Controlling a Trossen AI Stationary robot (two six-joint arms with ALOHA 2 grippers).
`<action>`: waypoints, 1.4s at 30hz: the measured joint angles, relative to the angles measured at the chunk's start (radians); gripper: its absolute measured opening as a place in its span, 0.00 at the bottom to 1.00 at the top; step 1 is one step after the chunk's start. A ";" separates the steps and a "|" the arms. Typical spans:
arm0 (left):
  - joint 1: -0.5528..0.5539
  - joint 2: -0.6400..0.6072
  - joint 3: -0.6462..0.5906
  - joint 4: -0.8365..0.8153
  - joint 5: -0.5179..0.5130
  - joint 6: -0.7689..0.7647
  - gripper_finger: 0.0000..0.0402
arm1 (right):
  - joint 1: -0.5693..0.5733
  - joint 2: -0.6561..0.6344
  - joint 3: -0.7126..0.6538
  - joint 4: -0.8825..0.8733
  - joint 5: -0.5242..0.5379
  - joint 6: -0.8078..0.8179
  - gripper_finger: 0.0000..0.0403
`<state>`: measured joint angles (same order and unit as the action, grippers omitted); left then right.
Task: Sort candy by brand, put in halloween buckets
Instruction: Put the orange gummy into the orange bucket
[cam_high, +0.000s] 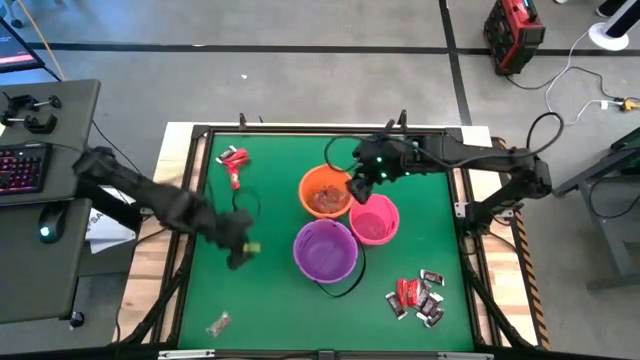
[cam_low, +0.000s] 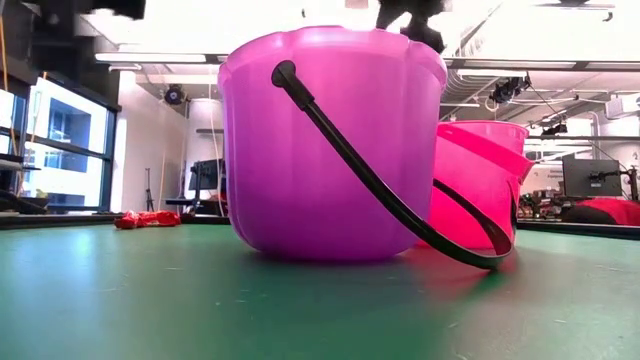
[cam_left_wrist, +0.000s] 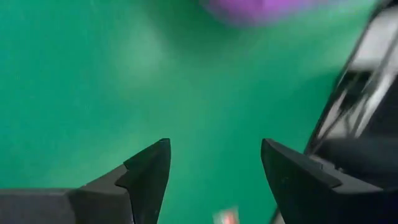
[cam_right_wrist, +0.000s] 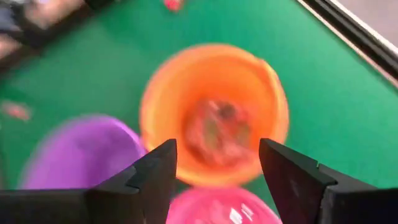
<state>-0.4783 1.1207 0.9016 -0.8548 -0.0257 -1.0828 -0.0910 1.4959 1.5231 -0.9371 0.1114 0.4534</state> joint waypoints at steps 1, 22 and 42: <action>-0.050 0.039 0.000 0.000 0.020 -0.056 0.60 | 0.009 -0.004 0.001 -0.044 0.020 -0.008 0.55; -0.426 0.619 0.233 0.022 0.173 -0.747 0.60 | 0.077 -0.235 -0.407 -0.014 0.033 0.039 0.55; -0.410 0.711 0.239 0.092 0.209 -0.764 0.12 | 0.087 -0.235 -0.407 -0.007 0.024 -0.037 0.55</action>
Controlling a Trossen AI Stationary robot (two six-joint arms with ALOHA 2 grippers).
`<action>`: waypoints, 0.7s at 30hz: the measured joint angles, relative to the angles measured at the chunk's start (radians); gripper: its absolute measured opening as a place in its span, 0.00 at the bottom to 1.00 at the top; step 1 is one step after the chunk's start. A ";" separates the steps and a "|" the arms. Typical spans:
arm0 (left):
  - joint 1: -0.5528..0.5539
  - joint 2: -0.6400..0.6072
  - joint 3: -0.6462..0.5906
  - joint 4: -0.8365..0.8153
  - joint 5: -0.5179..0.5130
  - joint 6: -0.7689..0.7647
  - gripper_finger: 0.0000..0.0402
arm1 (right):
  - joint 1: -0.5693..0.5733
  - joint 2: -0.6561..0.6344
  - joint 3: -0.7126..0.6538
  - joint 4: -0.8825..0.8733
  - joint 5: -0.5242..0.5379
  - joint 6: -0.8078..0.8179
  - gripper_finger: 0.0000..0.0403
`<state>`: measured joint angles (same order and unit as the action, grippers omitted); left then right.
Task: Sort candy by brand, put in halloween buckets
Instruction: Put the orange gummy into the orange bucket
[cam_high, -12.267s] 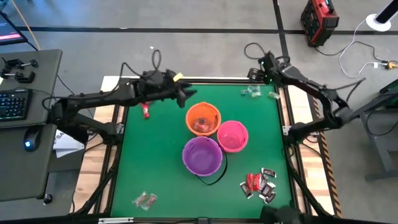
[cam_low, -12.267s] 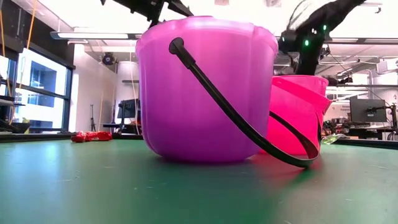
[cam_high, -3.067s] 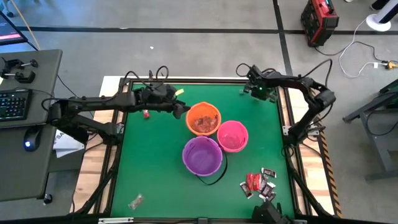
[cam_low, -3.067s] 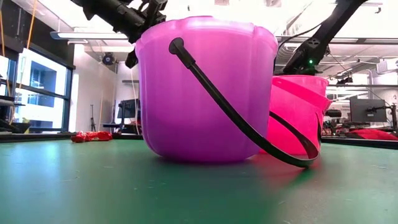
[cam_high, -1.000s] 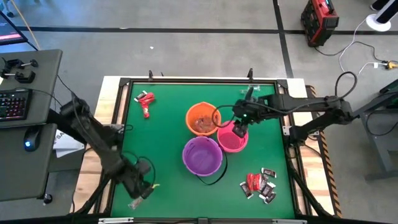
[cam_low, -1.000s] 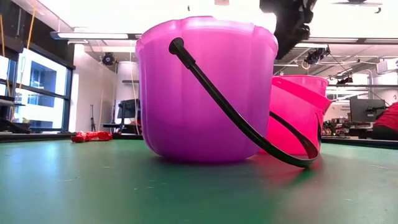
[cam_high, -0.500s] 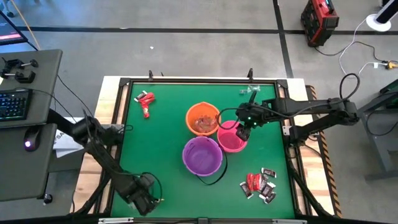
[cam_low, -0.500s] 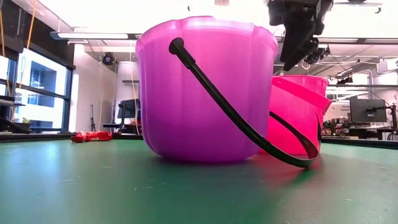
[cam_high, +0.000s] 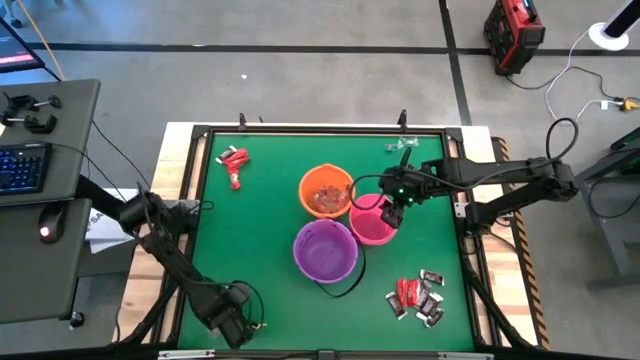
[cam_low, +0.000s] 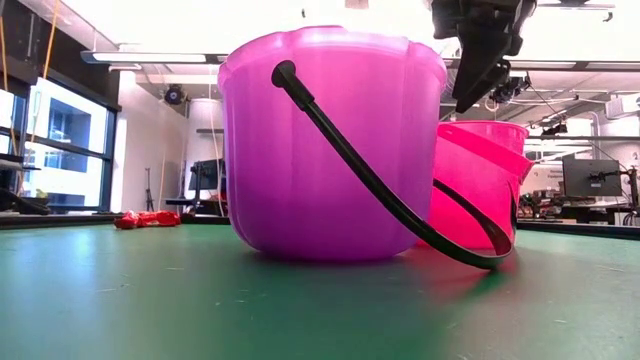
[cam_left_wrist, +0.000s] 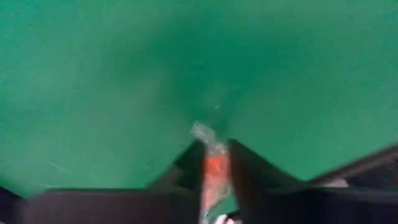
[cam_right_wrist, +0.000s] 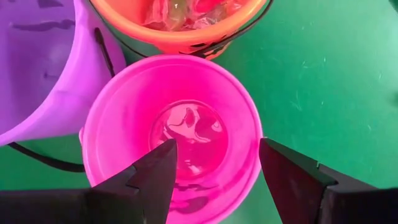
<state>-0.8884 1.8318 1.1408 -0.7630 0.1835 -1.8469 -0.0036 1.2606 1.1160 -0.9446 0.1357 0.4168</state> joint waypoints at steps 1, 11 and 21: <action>0.007 -0.017 0.000 -0.001 -0.023 0.010 0.06 | 0.000 0.000 0.000 0.000 0.000 -0.006 0.55; 0.220 -0.363 0.000 -0.061 -0.476 0.282 0.03 | -0.003 -0.030 0.000 0.013 0.000 -0.033 0.55; 0.734 -0.535 0.000 0.212 -0.680 1.193 0.00 | -0.039 -0.113 0.000 0.176 0.163 0.102 0.55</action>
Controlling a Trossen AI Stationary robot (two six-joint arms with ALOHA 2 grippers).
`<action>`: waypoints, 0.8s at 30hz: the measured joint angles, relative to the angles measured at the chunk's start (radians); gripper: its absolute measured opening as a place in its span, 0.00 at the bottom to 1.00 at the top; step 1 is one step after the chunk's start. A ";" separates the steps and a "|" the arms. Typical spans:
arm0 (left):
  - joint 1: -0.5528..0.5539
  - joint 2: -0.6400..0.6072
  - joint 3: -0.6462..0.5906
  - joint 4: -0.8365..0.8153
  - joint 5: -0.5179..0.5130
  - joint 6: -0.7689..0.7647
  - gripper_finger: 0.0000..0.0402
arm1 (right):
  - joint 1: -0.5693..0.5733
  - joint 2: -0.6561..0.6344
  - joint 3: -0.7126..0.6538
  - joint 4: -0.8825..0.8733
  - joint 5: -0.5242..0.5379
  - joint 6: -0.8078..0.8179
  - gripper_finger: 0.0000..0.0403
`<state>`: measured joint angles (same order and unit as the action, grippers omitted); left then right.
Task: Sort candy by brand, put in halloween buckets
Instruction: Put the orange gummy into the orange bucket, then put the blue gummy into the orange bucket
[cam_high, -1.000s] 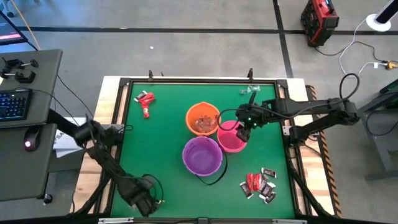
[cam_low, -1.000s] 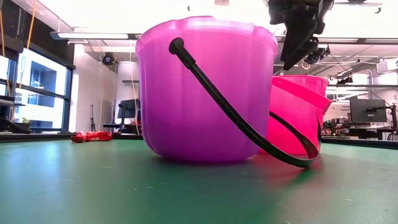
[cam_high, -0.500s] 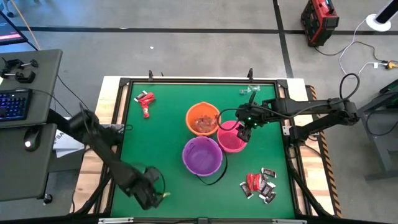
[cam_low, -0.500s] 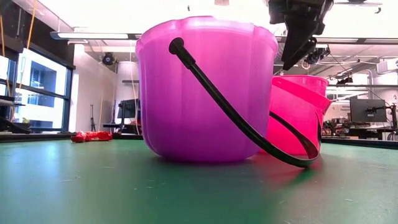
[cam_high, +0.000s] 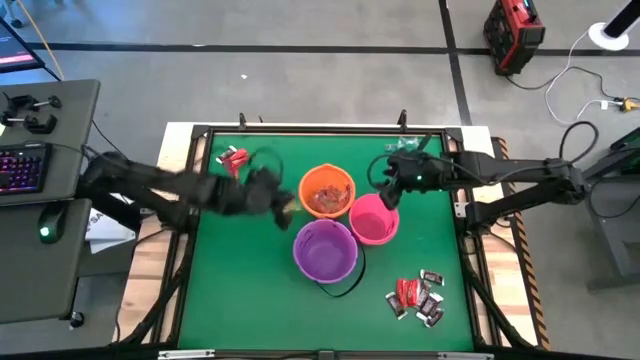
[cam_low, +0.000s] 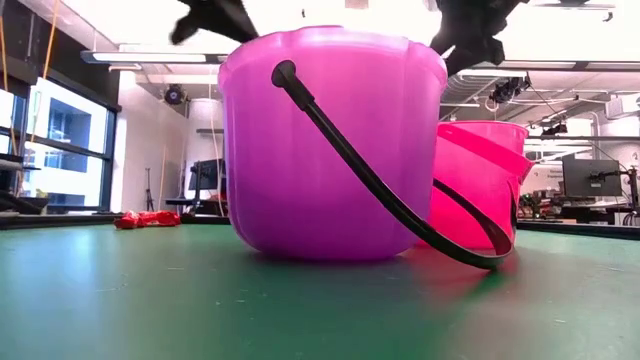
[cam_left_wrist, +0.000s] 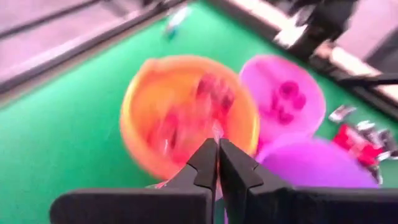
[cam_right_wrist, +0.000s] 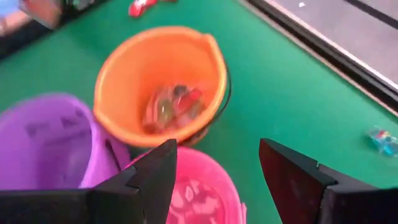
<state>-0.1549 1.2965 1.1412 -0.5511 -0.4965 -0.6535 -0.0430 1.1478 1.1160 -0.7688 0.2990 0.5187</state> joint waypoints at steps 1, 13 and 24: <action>0.047 0.012 0.000 0.068 0.055 0.076 0.01 | -0.005 0.000 0.000 0.007 0.008 0.015 0.55; 0.281 0.263 -0.001 0.274 0.501 0.230 0.32 | -0.072 0.003 0.000 0.085 0.040 0.186 0.55; 0.351 0.132 -0.001 0.323 0.633 0.239 0.58 | -0.225 0.053 0.001 -0.090 0.103 0.617 0.55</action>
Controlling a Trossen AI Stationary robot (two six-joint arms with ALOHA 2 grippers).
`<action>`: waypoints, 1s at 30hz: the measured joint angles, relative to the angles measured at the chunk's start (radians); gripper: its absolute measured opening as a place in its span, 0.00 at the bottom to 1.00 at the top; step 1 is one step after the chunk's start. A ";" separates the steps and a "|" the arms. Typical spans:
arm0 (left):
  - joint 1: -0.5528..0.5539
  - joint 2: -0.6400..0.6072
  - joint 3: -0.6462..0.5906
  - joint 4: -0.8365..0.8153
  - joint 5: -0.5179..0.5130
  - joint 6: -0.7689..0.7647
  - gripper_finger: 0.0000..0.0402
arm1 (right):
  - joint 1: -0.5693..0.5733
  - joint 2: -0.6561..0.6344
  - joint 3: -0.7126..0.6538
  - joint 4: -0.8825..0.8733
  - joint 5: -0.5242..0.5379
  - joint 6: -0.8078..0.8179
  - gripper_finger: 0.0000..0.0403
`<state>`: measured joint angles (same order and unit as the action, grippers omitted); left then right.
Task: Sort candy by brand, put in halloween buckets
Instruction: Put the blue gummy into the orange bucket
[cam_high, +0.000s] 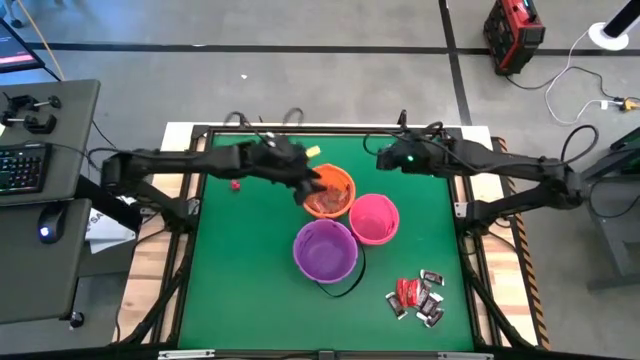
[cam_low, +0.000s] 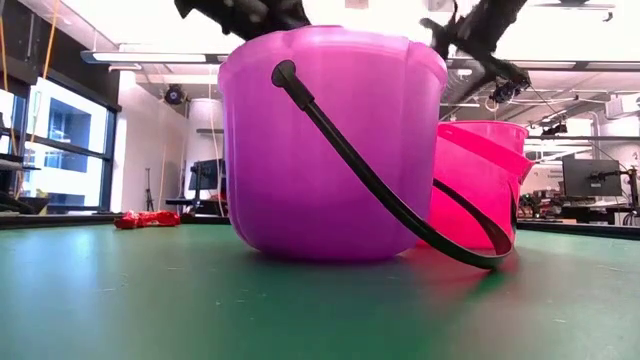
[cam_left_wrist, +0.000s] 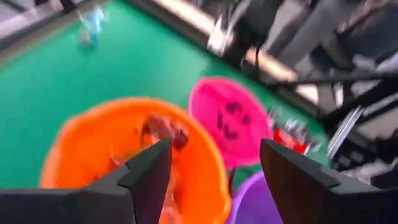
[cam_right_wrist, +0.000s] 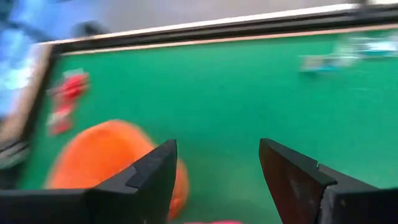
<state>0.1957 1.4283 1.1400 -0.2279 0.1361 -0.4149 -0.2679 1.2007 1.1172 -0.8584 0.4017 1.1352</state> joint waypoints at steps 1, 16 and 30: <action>0.006 -0.026 0.000 0.003 -0.009 0.000 0.59 | -0.042 0.017 0.000 -0.028 0.001 0.011 0.55; 0.026 -0.183 0.000 -0.024 -0.244 -0.127 0.59 | -0.667 0.512 0.000 0.140 -0.354 -0.565 0.55; 0.026 -0.133 0.000 -0.028 -0.265 -0.186 0.59 | -0.694 0.594 0.000 0.203 -0.380 -0.557 0.36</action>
<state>0.2214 1.2955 1.1404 -0.2556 -0.1294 -0.6006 -0.9619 1.7947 1.1172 -0.6556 0.0216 0.5779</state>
